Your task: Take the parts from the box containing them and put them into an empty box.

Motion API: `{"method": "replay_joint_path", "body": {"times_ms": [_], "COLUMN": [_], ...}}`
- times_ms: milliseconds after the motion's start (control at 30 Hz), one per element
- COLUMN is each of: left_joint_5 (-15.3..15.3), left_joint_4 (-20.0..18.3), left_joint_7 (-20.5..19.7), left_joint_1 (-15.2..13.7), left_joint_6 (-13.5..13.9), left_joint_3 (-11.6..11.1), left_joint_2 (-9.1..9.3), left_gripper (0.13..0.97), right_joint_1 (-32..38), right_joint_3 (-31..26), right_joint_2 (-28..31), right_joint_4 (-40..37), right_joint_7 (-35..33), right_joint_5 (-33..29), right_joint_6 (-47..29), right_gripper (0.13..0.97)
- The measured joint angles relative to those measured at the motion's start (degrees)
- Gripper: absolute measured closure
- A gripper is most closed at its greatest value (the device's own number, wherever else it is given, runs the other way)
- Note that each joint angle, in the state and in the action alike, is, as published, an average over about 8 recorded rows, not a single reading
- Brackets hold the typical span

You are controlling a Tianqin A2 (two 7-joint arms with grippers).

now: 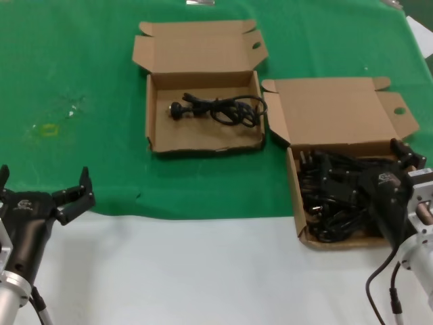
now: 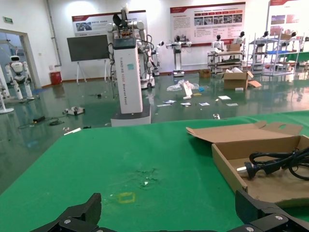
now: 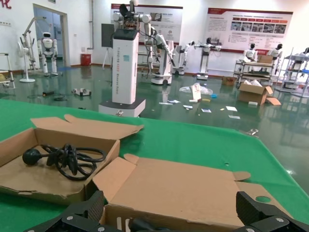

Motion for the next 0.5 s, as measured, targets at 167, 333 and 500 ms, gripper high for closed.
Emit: {"method": "replay_joint_path", "body": {"times_ms": [167, 333, 500], "left_joint_5": [0.00, 0.00, 0.00], "left_joint_4": [0.00, 0.00, 0.00], "left_joint_7": [0.00, 0.00, 0.00], "left_joint_1": [0.00, 0.00, 0.00], "left_joint_6": [0.00, 0.00, 0.00], "left_joint_3": [0.00, 0.00, 0.00], "left_joint_2": [0.00, 0.00, 0.00], "left_gripper": [0.132, 0.132, 0.132], "right_joint_1": [-0.46, -0.48, -0.48], "right_joint_3": [0.21, 0.22, 0.22], "right_joint_2": [0.10, 0.11, 0.11], "right_joint_4": [0.53, 0.55, 0.56], "right_joint_7": [0.32, 0.33, 0.33], "right_joint_5": [-0.01, -0.01, -0.01], "right_joint_6": [0.22, 0.23, 0.23], "right_gripper": [0.129, 0.129, 0.129]}}
